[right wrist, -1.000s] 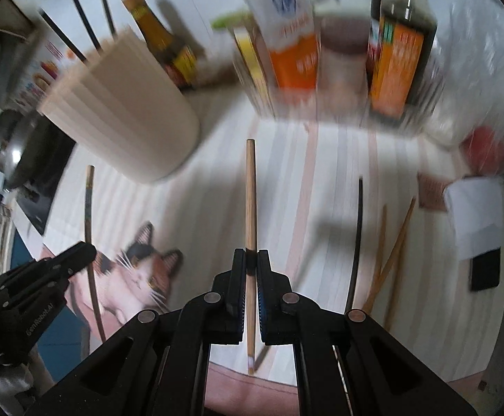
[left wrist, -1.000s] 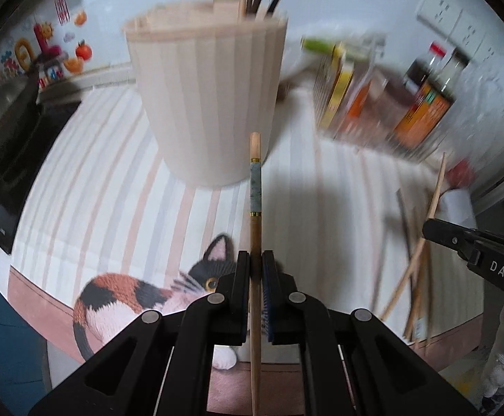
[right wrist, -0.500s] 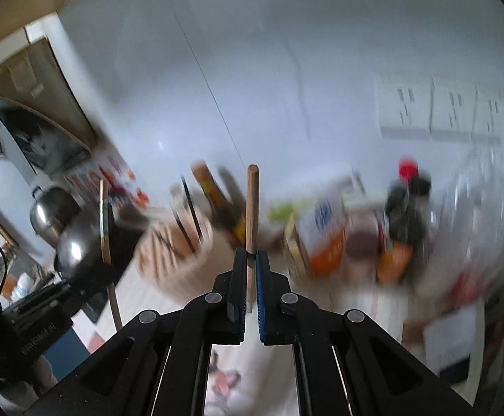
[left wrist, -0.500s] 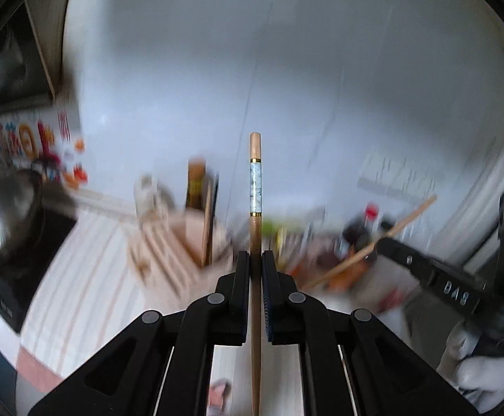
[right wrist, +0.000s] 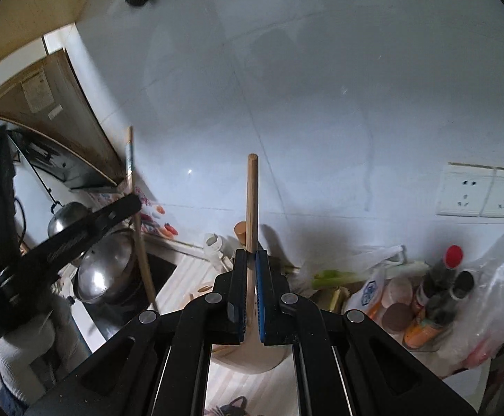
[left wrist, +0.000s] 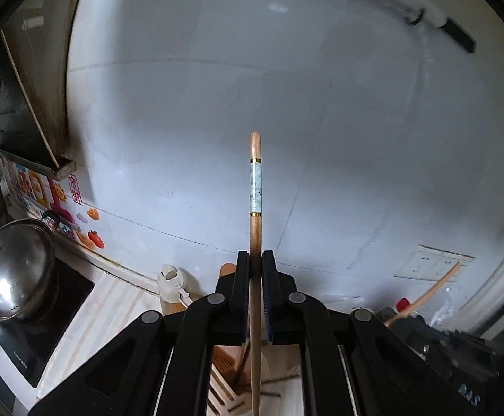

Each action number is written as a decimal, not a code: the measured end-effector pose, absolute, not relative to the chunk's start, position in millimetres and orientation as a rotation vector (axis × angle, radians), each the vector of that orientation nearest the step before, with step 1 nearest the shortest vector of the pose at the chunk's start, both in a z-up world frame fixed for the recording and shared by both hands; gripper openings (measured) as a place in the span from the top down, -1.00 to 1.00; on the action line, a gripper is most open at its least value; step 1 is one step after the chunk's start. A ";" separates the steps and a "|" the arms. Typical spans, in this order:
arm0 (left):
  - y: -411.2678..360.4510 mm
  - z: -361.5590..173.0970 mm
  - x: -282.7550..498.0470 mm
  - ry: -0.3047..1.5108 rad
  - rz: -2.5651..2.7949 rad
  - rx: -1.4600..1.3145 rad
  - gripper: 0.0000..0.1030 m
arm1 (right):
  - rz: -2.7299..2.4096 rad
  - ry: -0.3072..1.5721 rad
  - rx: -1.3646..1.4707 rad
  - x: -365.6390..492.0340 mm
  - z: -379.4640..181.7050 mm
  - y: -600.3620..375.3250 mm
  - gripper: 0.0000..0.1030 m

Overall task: Organize utensils
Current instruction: 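Lift both light chopsticks and carry them above the cream holder, then lower the right tool's chopstick into the holder and open it while the left tool lowers its chopstick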

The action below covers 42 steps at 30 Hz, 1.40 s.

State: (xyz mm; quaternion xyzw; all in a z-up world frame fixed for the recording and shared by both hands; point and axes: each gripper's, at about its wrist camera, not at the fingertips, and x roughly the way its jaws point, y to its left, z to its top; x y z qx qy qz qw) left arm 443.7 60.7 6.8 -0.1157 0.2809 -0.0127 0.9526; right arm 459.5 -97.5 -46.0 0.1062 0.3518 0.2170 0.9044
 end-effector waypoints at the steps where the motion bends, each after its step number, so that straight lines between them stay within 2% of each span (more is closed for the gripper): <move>1: 64.0 -0.6 451.7 0.585 -0.027 -0.251 0.92 | 0.452 0.739 0.220 464.4 -49.7 -93.1 0.92; 8: 64.9 -38.6 480.1 0.642 -0.028 -0.298 0.92 | 0.436 0.794 0.224 489.3 -77.9 -79.0 0.93; 9: 64.7 -41.8 482.7 0.648 -0.028 -0.301 0.92 | 0.434 0.801 0.228 491.9 -81.3 -79.1 1.00; 12: 64.6 -54.4 489.3 0.657 -0.023 -0.298 0.92 | 0.433 0.817 0.249 498.4 -87.6 -80.6 1.00; 26: 67.3 -82.1 505.0 0.668 0.003 -0.279 0.91 | 0.425 0.857 0.263 500.6 -107.2 -74.5 1.00; 42: 55.2 -109.5 481.3 0.696 -0.016 -0.234 0.91 | 0.321 0.886 0.376 479.6 -133.8 -134.2 1.00</move>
